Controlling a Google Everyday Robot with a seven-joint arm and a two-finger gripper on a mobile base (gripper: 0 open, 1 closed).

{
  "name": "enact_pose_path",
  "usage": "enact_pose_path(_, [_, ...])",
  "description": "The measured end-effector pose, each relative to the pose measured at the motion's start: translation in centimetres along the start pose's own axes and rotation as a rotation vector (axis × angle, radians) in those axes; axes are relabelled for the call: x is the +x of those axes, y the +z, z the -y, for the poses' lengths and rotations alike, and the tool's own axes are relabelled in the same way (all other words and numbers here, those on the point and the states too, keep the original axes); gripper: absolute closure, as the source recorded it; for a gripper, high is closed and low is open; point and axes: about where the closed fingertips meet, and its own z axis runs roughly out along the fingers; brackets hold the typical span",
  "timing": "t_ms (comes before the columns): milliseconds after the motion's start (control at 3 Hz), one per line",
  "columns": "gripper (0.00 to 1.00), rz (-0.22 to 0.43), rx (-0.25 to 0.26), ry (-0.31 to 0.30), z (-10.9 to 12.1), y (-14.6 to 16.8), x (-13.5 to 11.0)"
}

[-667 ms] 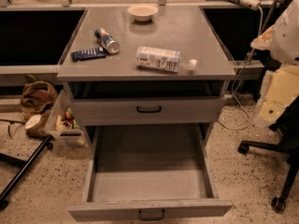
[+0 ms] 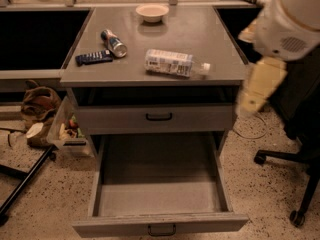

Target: Place blue plastic bottle into middle drawer

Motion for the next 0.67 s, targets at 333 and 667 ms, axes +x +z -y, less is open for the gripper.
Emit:
enact_pose_path(333, [0.0, 0.078, 0.031, -0.044, 5.0, 3.2, -5.3])
enact_pose_path(667, [0.0, 0.132, 0.042, -0.074, 10.3, 8.2, -10.8])
